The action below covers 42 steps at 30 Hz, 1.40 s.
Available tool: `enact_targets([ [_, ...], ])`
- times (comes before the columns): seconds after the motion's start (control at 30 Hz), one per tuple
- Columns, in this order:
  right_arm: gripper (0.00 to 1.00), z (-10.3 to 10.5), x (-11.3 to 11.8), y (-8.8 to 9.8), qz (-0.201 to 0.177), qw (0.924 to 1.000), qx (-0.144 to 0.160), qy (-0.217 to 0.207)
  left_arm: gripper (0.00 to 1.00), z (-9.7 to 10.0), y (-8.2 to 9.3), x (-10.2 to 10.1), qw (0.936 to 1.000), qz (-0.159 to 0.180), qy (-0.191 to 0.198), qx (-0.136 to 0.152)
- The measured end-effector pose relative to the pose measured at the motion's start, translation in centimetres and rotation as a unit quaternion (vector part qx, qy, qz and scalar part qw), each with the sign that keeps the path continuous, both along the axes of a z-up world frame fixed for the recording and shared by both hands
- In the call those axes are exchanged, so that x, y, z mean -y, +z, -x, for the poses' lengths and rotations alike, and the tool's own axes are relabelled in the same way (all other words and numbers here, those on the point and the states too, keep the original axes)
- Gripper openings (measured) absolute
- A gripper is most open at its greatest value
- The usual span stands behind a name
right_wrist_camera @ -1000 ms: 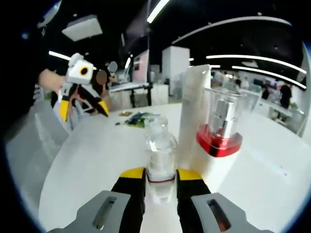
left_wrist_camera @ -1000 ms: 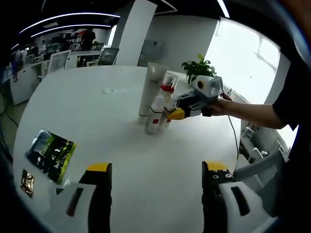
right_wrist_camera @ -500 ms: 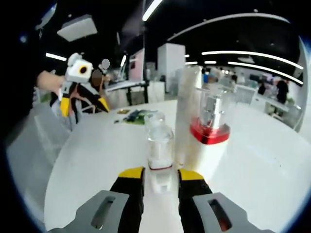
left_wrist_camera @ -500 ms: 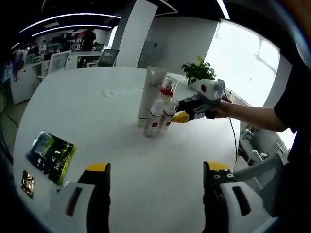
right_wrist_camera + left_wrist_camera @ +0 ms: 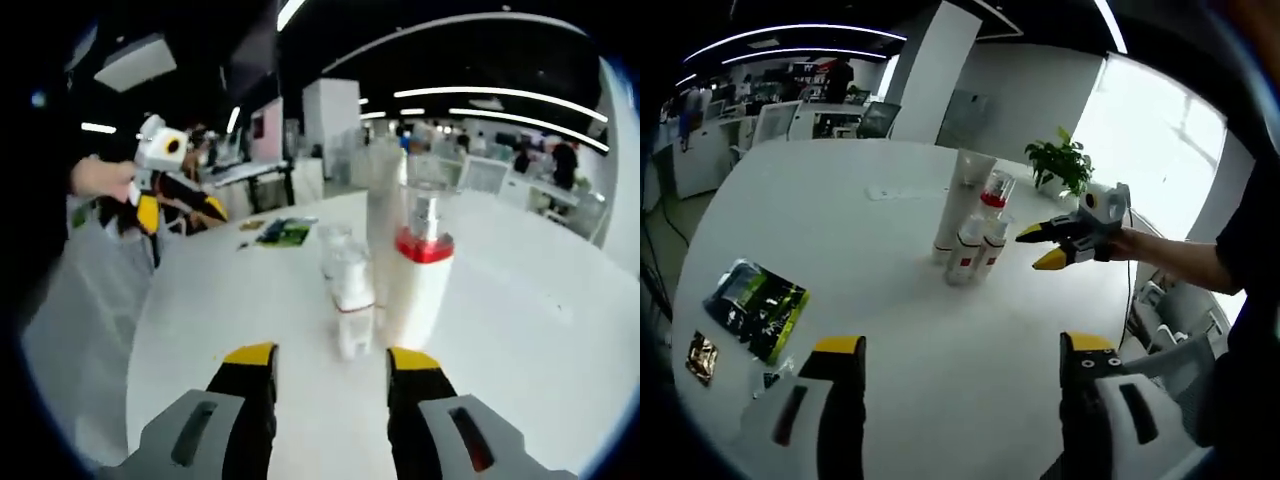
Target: Arrange the skincare products in the storage area until every visible bottle or jar stands upright without overlapping.
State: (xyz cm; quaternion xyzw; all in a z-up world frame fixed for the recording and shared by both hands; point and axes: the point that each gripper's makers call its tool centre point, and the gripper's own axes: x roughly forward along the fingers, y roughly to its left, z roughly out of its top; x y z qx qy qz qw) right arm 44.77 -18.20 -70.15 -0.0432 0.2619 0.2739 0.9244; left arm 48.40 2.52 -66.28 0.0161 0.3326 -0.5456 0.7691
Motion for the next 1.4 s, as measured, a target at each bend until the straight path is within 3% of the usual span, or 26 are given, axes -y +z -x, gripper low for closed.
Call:
enact_targets([
  [0.1, 0.49, 1.4, -1.2, 0.7, -0.021, 0.9997, -0.006, -0.005, 0.76, 0.1, 0.4, -0.8, 1.0, -0.002, 0.008, 0.0],
  [0.27, 0.6, 3.3, -2.2, 1.5, -0.019, 0.9995, -0.016, -0.018, 0.77, 0.3, 1.1, -1.8, 0.9998, -0.001, 0.018, -0.001],
  [0.7, 0.75, 6.7, -4.2, 5.9, -0.022, 0.9987, 0.006, -0.045, 0.79, 1.6, 3.3, -4.0, 0.9991, 0.014, 0.041, -0.002],
  [0.87, 0.87, 7.9, -4.5, 7.6, -0.029, 0.9973, 0.025, -0.063, 0.79, 2.3, 3.9, -4.9, 0.999, 0.011, 0.044, -0.001],
  [1.0, 0.91, 8.7, -4.6, 8.6, -0.03, 0.9966, 0.032, -0.069, 0.8, 2.8, 4.6, -5.6, 0.999, 0.013, 0.044, 0.004],
  [1.07, 0.99, 9.1, -4.5, 9.2, -0.029, 0.9957, 0.04, -0.078, 0.8, 3.0, 4.7, -5.9, 0.9988, 0.012, 0.046, 0.004],
  [1.4, 0.99, 11.9, -4.5, 11.5, -0.035, 0.9932, 0.045, -0.102, 0.8, 4.9, 5.4, -7.9, 0.9988, 0.006, 0.046, 0.014],
])
